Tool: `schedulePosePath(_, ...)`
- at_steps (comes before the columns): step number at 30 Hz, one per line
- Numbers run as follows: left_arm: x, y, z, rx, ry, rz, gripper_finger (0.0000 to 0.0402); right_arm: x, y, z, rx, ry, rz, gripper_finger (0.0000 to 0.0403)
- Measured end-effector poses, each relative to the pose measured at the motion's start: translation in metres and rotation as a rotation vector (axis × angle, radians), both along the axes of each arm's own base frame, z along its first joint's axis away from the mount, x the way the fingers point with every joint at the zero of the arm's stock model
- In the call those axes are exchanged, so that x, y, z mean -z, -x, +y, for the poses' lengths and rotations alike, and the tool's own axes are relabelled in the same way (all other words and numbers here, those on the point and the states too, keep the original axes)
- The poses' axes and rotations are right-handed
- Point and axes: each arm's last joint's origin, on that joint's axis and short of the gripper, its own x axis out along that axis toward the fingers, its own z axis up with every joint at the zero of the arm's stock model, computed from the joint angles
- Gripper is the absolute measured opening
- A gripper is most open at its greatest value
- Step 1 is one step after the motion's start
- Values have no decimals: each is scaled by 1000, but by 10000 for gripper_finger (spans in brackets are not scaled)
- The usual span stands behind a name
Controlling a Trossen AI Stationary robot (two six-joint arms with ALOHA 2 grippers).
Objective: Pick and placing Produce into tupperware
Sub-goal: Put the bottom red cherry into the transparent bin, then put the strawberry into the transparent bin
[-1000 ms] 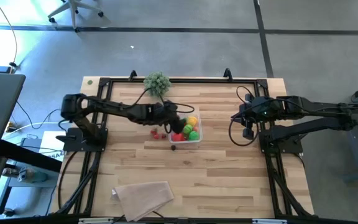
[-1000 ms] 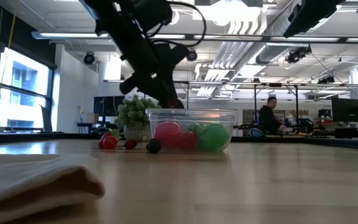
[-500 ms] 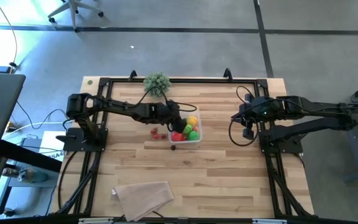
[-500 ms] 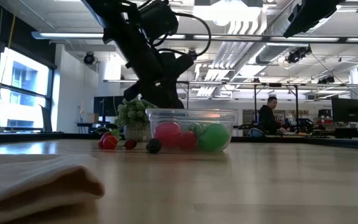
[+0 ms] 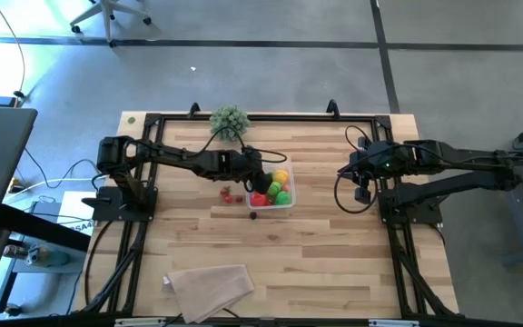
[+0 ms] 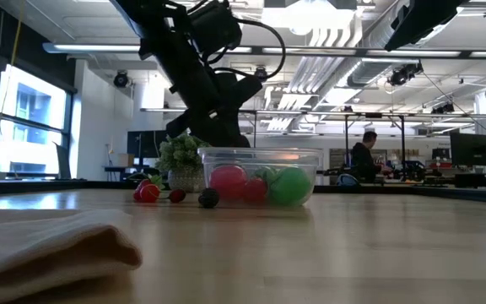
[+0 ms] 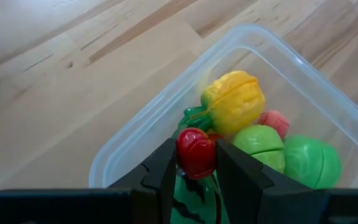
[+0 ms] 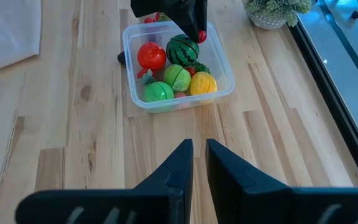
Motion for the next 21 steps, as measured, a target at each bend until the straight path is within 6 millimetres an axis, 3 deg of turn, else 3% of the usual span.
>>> schedulePosePath(10, 0, 0, 0, -2, -1, 2, 99, 0, 0, 0, 0, 0, 0, 34)
schedulePosePath(21, 1, 2, 0, -13, -19, 32, 159, 0, 0, 0, 0, 1, 0, 34)
